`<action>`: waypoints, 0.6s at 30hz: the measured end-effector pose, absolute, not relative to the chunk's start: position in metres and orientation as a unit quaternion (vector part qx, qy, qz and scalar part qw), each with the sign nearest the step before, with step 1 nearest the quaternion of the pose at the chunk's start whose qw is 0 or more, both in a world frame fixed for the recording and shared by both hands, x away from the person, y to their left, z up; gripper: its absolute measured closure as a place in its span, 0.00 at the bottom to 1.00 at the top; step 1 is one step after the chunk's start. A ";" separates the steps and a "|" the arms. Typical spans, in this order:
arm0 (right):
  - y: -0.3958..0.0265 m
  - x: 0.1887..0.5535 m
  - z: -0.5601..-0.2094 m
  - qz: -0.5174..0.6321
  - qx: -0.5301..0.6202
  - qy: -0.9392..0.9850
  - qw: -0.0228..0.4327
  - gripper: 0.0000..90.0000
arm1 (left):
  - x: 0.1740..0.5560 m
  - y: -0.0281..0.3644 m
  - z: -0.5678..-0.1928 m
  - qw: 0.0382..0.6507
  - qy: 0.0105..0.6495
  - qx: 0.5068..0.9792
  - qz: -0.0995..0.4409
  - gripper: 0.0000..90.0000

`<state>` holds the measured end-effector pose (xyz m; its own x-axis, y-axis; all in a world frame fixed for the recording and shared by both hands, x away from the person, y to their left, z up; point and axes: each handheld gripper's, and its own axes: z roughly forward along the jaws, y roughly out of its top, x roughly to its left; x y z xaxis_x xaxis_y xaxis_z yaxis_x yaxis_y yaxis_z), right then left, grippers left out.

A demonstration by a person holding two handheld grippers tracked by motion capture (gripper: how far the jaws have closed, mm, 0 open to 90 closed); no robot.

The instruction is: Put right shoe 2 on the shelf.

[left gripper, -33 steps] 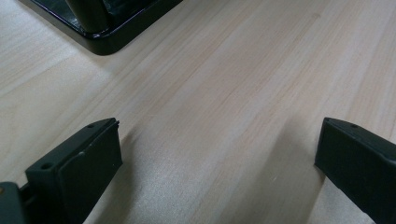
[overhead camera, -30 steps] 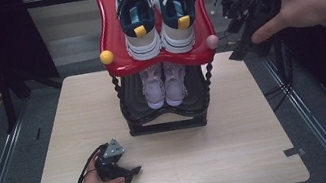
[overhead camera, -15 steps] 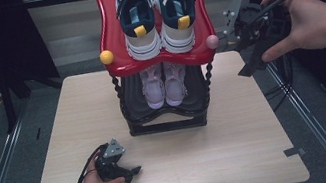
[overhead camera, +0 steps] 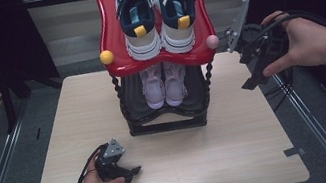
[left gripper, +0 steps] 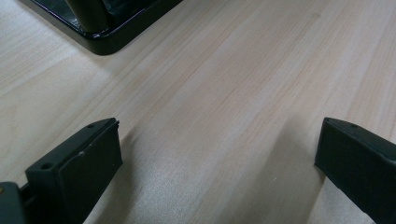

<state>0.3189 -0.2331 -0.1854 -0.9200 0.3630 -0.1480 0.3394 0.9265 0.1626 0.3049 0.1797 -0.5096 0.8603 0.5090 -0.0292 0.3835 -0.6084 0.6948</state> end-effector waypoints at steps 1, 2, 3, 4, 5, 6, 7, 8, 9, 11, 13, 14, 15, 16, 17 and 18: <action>-0.234 0.319 -0.188 0.065 0.178 0.978 0.087 0.26 | 0.305 0.180 -0.510 0.365 0.250 0.893 0.086 0.00; -0.234 0.319 -0.191 0.064 0.184 0.977 0.084 0.26 | 0.305 0.180 -0.510 0.365 0.250 0.893 0.086 0.00; -0.235 0.320 -0.194 0.064 0.179 0.978 0.084 0.26 | 0.305 0.180 -0.510 0.365 0.250 0.893 0.086 0.00; -0.236 0.320 -0.197 0.063 0.178 0.978 0.082 0.26 | 0.305 0.180 -0.510 0.365 0.250 0.893 0.086 0.00; -0.236 0.320 -0.199 0.064 0.180 0.978 0.081 0.26 | 0.305 0.180 -0.510 0.365 0.250 0.893 0.085 0.00; -0.237 0.320 -0.202 0.062 0.182 0.978 0.078 0.26 | 0.305 0.180 -0.510 0.365 0.250 0.893 0.085 0.00; -0.237 0.319 -0.205 0.062 0.182 0.978 0.078 0.26 | 0.305 0.180 -0.510 0.365 0.250 0.893 0.085 0.00; -0.238 0.320 -0.208 0.062 0.178 0.979 0.078 0.26 | 0.305 0.180 -0.510 0.365 0.250 0.893 0.085 0.00; -0.239 0.319 -0.211 0.062 0.185 0.978 0.074 0.26 | 0.305 0.180 -0.510 0.365 0.250 0.893 0.086 0.00; -0.241 0.320 -0.216 0.062 0.175 0.980 0.074 0.26 | 0.305 0.180 -0.510 0.365 0.250 0.893 0.085 0.00; -0.242 0.319 -0.220 0.060 0.182 0.979 0.070 0.25 | 0.305 0.180 -0.510 0.365 0.250 0.893 0.085 0.00; -0.243 0.319 -0.222 0.061 0.184 0.979 0.070 0.25 | 0.305 0.180 -0.510 0.365 0.250 0.893 0.086 0.00; -0.244 0.319 -0.224 0.060 0.184 0.979 0.068 0.25 | 0.305 0.180 -0.510 0.365 0.250 0.893 0.086 0.00; -0.244 0.318 -0.226 0.059 0.187 0.978 0.069 0.25 | 0.305 0.179 -0.510 0.368 0.254 0.891 0.085 0.00; -0.245 0.318 -0.228 0.058 0.186 0.979 0.067 0.25 | 0.305 0.179 -0.510 0.369 0.252 0.891 0.086 0.00; -0.246 0.318 -0.230 0.058 0.184 0.979 0.068 0.25 | 0.305 0.179 -0.510 0.368 0.252 0.891 0.086 0.00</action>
<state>0.3179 -0.2457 -0.2299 -0.9231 0.3680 -0.1114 0.3522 0.9256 0.1388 0.3048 0.1794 -0.5098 0.8578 0.5130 -0.0324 0.3862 -0.6017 0.6992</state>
